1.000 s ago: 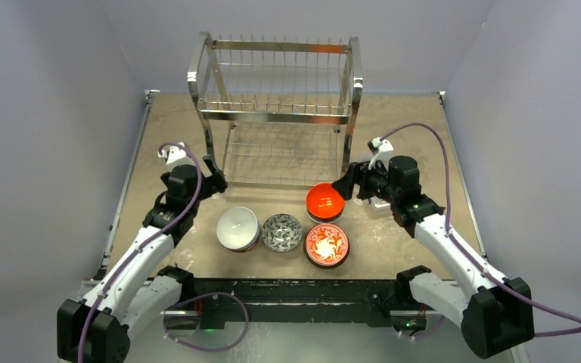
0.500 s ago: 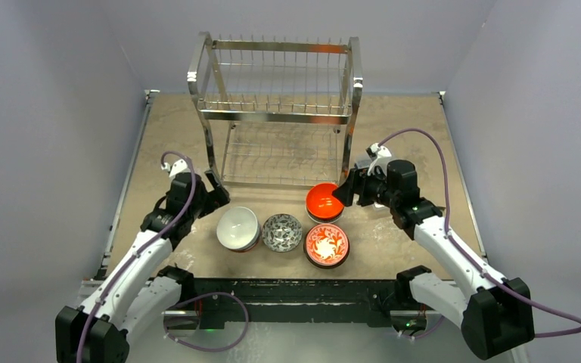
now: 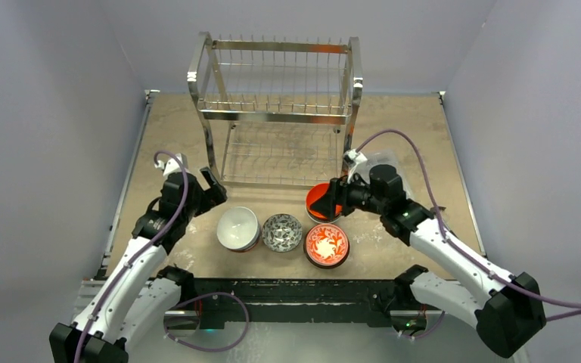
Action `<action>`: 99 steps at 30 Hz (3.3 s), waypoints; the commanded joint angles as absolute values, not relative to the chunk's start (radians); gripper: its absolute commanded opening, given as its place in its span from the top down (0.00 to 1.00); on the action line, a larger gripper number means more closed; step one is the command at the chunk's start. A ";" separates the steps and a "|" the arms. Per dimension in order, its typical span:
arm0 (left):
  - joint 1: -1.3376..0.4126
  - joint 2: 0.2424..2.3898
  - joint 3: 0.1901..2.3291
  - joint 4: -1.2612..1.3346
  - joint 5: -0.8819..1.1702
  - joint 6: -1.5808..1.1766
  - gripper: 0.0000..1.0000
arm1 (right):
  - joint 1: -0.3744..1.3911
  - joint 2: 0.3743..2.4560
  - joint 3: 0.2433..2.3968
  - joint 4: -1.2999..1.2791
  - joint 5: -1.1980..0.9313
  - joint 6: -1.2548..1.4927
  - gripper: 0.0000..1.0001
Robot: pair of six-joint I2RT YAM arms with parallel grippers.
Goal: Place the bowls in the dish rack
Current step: Pick up the bowl from the center of the board, then adjust the dish rack at the center of the board.
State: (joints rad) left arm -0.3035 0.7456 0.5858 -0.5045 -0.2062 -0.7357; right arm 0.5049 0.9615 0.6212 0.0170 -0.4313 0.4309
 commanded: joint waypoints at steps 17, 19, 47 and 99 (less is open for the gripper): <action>-0.305 0.917 0.734 -0.477 -0.087 -0.472 0.05 | 1.028 1.319 0.943 0.174 -0.135 0.581 0.22; -0.305 0.914 0.731 -0.472 -0.073 -0.472 0.06 | 1.061 1.364 0.992 0.149 -0.083 0.579 0.22; -0.306 0.835 0.707 -0.440 -0.063 -0.476 0.06 | 1.121 1.649 1.160 0.003 0.085 0.530 0.83; -0.349 0.831 0.558 0.077 0.462 -0.929 0.01 | 0.667 1.093 0.704 0.228 -0.144 0.594 1.00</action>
State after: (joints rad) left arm -0.3092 0.7948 0.6003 -0.1890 0.2928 -0.7048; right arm 0.6918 1.1355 0.7071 0.1280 -0.1013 0.5674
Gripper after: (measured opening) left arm 0.984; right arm 0.025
